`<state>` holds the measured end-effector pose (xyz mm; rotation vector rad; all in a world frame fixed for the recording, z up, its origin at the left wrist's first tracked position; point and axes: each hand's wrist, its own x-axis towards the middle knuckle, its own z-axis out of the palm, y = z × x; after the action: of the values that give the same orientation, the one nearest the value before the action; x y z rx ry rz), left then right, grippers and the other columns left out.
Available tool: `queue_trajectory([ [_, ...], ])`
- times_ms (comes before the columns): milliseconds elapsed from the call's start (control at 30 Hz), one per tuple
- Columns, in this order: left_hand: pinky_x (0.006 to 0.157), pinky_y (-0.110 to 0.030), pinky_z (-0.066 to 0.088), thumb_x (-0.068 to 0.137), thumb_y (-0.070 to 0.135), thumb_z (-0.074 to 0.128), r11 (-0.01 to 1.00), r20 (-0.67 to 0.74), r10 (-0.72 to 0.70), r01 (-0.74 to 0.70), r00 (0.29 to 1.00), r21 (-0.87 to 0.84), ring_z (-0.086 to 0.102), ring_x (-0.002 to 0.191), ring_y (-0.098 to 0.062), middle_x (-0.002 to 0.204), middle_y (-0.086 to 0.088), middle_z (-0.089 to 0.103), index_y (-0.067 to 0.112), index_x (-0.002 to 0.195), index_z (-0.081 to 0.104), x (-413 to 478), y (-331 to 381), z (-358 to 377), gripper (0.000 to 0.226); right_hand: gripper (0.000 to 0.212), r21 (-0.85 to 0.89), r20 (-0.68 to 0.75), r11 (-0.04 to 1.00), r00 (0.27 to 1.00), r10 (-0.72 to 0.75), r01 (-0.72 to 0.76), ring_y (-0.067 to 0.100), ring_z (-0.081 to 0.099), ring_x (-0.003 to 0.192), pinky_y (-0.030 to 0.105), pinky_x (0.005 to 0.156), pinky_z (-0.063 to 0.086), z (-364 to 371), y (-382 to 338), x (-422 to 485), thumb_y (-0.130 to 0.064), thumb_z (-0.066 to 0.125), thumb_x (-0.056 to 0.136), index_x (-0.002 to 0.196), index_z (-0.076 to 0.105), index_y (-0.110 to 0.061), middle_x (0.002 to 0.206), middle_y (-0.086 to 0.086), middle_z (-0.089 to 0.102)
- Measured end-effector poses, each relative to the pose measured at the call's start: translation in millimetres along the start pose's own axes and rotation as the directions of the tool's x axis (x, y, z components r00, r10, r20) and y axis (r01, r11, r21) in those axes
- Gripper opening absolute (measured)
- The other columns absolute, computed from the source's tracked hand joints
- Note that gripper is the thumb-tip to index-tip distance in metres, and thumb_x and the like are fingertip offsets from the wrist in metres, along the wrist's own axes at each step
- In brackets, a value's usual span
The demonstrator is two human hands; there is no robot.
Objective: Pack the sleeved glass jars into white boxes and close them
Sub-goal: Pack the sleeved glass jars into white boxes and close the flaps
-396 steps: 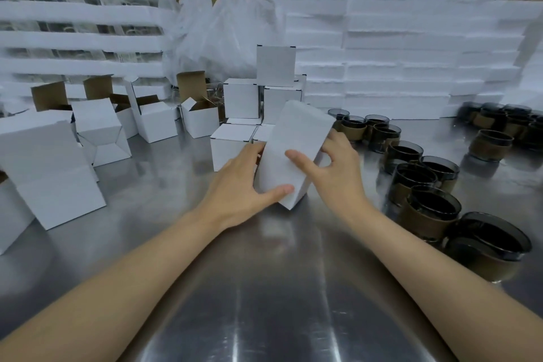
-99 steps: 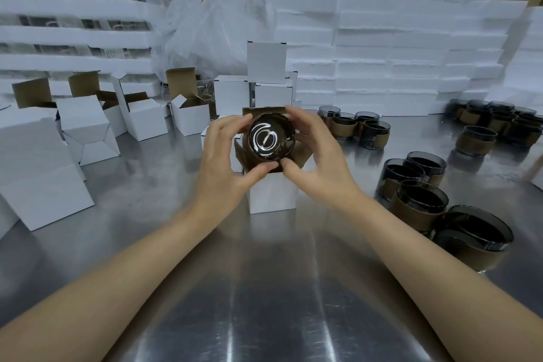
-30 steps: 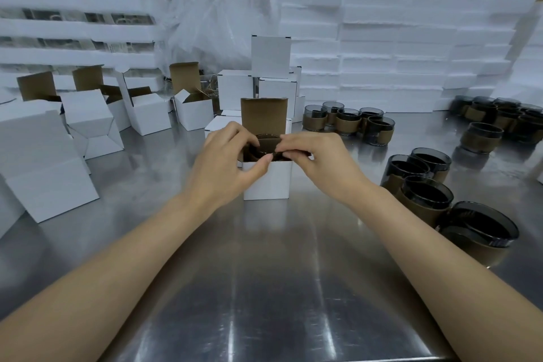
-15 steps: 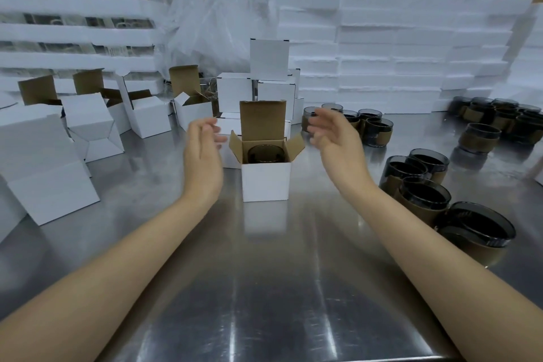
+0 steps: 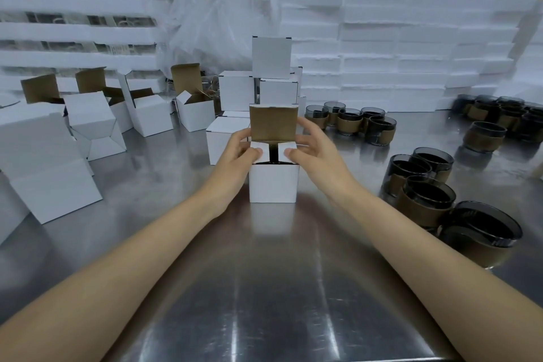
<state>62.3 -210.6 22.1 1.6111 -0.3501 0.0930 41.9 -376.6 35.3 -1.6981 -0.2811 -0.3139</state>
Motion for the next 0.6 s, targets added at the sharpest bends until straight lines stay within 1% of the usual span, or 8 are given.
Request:
queue_trajectory([
  [67, 0.077, -0.013, 0.042, 0.097, 0.013, 0.047, 1.0, -0.011, 0.005, -0.005, 1.0, 0.011, 0.057, 0.086, 0.009, 0.103, 0.011, 0.061, 0.03, 0.113, 0.051, 0.4, 0.3, 0.5, 0.023, 0.04, -0.039, -0.001, 0.999, 0.999, -0.037, 0.037, 0.0, 0.063, 0.09, 0.014, 0.08, 0.049, 0.1, 0.9, 0.7, 0.001, 0.058, 0.09, 0.115, 0.055, -0.03, 0.105, -0.009, 0.066],
  [167, 0.073, -0.007, 0.043, 0.099, 0.017, 0.047, 0.998, 0.0, 0.044, -0.044, 0.999, 0.04, 0.056, 0.083, 0.012, 0.101, 0.015, 0.06, 0.026, 0.104, 0.054, 0.9, -2.1, -0.4, 0.012, 0.026, -0.13, -0.015, 0.99, 0.998, -0.057, 0.055, 0.012, 0.061, 0.101, 0.019, 0.088, 0.046, 2.7, 6.9, -0.1, -0.001, 0.053, 0.092, 0.104, 0.065, -0.02, 0.112, 0.001, 0.067],
  [233, 0.069, -0.004, 0.042, 0.1, 0.019, 0.044, 0.996, 0.005, 0.059, -0.06, 0.998, 0.067, 0.055, 0.081, 0.015, 0.099, 0.021, 0.06, 0.027, 0.102, 0.055, 0.5, -3.0, -1.3, 0.014, 0.03, -0.107, -0.009, 0.994, 0.999, -0.037, 0.036, 0.01, 0.059, 0.107, 0.019, 0.093, 0.047, 1.2, 7.3, -1.1, -0.005, 0.044, 0.095, 0.101, 0.068, -0.022, 0.122, 0.004, 0.065],
  [300, 0.07, -0.004, 0.043, 0.102, 0.018, 0.038, 0.995, 0.008, 0.067, -0.067, 0.998, 0.077, 0.055, 0.083, 0.015, 0.093, 0.032, 0.061, 0.028, 0.1, 0.056, -1.2, -2.5, -1.7, 0.021, 0.035, -0.018, 0.038, 1.0, 0.999, -0.006, 0.007, 0.003, 0.055, 0.115, 0.019, 0.095, 0.048, -3.5, 6.0, -1.5, -0.02, 0.036, 0.091, 0.1, 0.07, -0.025, 0.13, -0.001, 0.059],
  [400, 0.067, -0.004, 0.043, 0.102, 0.018, 0.033, 0.996, 0.033, 0.075, -0.077, 0.997, 0.048, 0.056, 0.082, 0.016, 0.089, 0.037, 0.061, 0.029, 0.101, 0.057, -4.2, -0.3, 0.8, 0.026, 0.022, -0.101, 0.079, 0.992, 0.994, -0.069, 0.077, -0.002, 0.052, 0.117, 0.017, 0.092, 0.046, -7.8, 6.0, -3.1, -0.036, 0.05, 0.092, 0.103, 0.069, -0.03, 0.126, -0.012, 0.057],
  [467, 0.066, -0.003, 0.042, 0.094, 0.032, 0.034, 0.996, 0.049, 0.082, -0.084, 0.995, 0.034, 0.056, 0.083, 0.014, 0.094, 0.031, 0.062, 0.03, 0.101, 0.058, -5.9, 1.6, 1.5, 0.025, 0.013, -0.187, 0.055, 0.972, 0.989, -0.136, 0.144, -0.008, 0.053, 0.106, 0.009, 0.082, 0.044, -7.5, 8.4, -4.2, -0.031, 0.06, 0.093, 0.105, 0.067, -0.03, 0.115, -0.017, 0.059],
  [533, 0.07, -0.003, 0.042, 0.084, 0.052, 0.034, 0.995, 0.064, 0.096, -0.098, 0.993, 0.032, 0.056, 0.089, 0.014, 0.101, 0.025, 0.062, 0.035, 0.102, 0.059, -8.0, 2.6, -0.5, 0.035, 0.013, -0.205, 0.027, 0.964, 0.986, -0.165, 0.167, -0.011, 0.054, 0.1, 0.006, 0.078, 0.043, -7.5, 9.0, -4.7, -0.03, 0.06, 0.093, 0.105, 0.067, -0.031, 0.109, -0.019, 0.061],
  [600, 0.081, -0.007, 0.042, 0.081, 0.068, 0.035, 0.985, 0.094, 0.125, -0.135, 0.988, 0.104, 0.054, 0.101, 0.012, 0.106, 0.029, 0.059, 0.043, 0.106, 0.056, -10.4, 0.5, -3.3, 0.041, 0.015, -0.221, 0.02, 0.957, 0.982, -0.188, 0.188, -0.01, 0.056, 0.098, 0.007, 0.077, 0.045, -8.2, 8.9, -4.9, -0.029, 0.061, 0.092, 0.106, 0.067, -0.029, 0.109, -0.016, 0.063],
])
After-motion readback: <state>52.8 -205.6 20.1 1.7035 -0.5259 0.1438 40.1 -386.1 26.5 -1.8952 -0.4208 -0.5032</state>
